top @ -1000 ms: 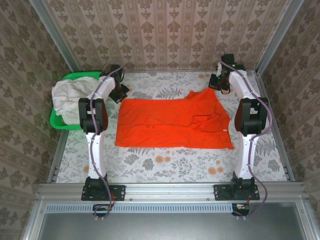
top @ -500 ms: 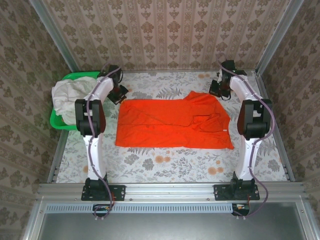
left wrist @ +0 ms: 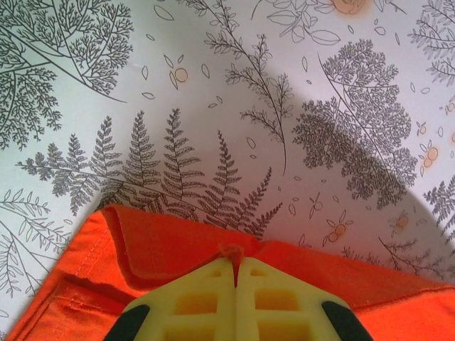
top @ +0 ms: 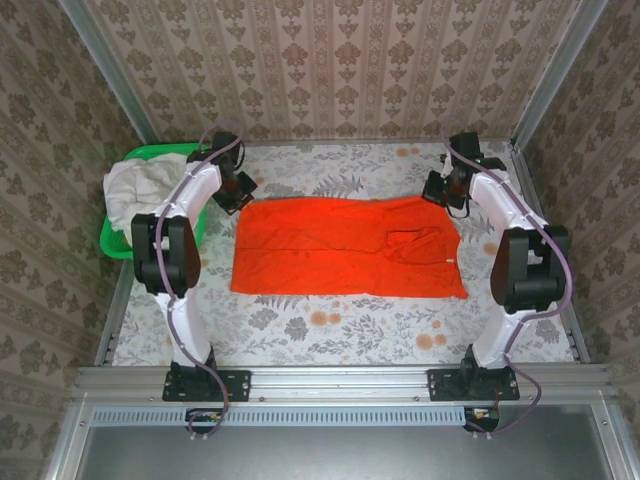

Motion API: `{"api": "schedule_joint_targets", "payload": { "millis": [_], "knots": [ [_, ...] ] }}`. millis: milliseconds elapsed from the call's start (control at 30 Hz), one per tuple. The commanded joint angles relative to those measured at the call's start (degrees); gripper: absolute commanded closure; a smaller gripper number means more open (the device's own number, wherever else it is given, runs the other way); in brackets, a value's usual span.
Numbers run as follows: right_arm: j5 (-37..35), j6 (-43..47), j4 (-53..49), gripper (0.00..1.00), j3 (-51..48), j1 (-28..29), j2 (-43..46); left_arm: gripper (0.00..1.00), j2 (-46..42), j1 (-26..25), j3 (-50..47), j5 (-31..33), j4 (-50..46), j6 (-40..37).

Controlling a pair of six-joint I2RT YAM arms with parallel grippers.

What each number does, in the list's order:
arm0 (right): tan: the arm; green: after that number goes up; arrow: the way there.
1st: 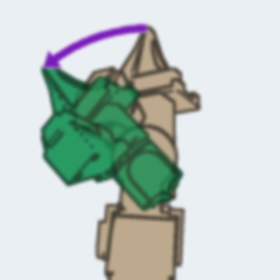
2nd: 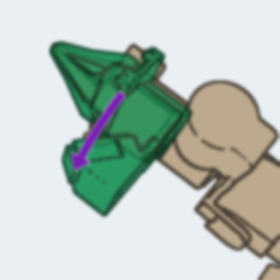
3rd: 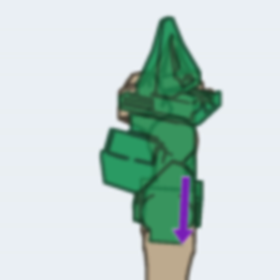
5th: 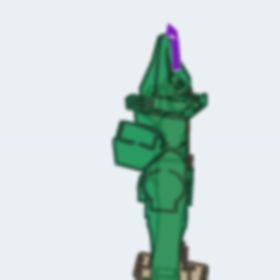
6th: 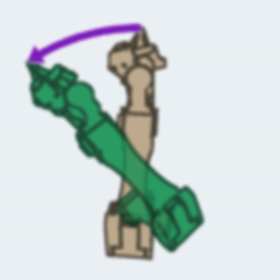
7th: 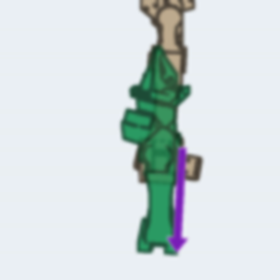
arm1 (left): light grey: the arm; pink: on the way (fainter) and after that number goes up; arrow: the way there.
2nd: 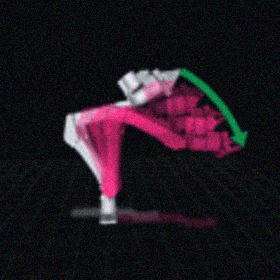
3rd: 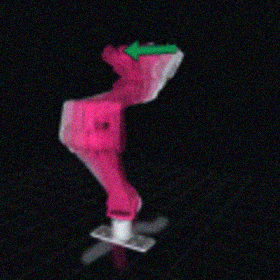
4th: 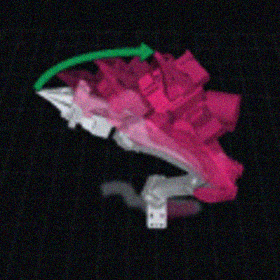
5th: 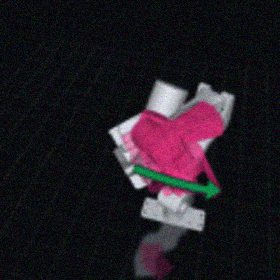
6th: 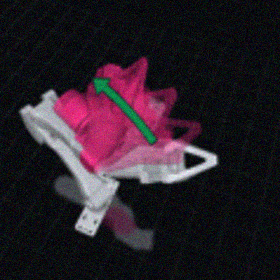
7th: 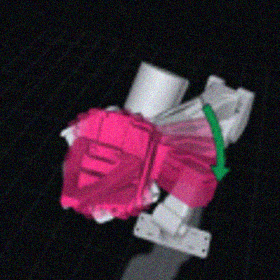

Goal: Fold and stack the t-shirts

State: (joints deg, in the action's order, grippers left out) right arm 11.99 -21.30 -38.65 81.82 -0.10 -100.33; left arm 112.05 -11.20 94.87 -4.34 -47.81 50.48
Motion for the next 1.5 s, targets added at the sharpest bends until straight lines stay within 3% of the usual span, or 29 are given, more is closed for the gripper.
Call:
{"api": "schedule_joint_targets", "payload": {
  "millis": [0, 433, 633, 867, 1067, 1467],
  "knots": [
    [-1.44, -1.16, 1.45, 1.0, -3.41, 0.23, 5.59, 1.0, -3.45, -0.32, -3.01, -0.15, -0.14, -1.52],
    [-3.78, -3.4, 0.04, 1.0, -21.35, 0.42, 25.25, 1.0, -15.52, -0.66, -17.28, 1.02, 2.23, -1.82],
    [-4.38, -4.55, -1.66, 1.0, -24.91, 0.38, 31.93, 1.0, -17.69, 0.02, -19.72, -0.22, 2.28, -2.58],
    [-3.59, -5.02, -5.4, 1.0, -24.59, 0.36, 34.75, 1.0, -20.19, 0.26, -20.29, -0.78, 1.08, -3.54],
    [-1.27, -6.65, -6.26, 1.0, -30.1, 0.36, 39.32, 1.0, -23.39, 1.07, -24.74, -0.86, 1.66, -3.53],
    [0.4, -7.63, -2.35, 1.0, -37.56, 0.38, 35.95, 1.0, -25.01, 0.74, -35.4, -1.67, 3.96, -3.23]
  ]
}}
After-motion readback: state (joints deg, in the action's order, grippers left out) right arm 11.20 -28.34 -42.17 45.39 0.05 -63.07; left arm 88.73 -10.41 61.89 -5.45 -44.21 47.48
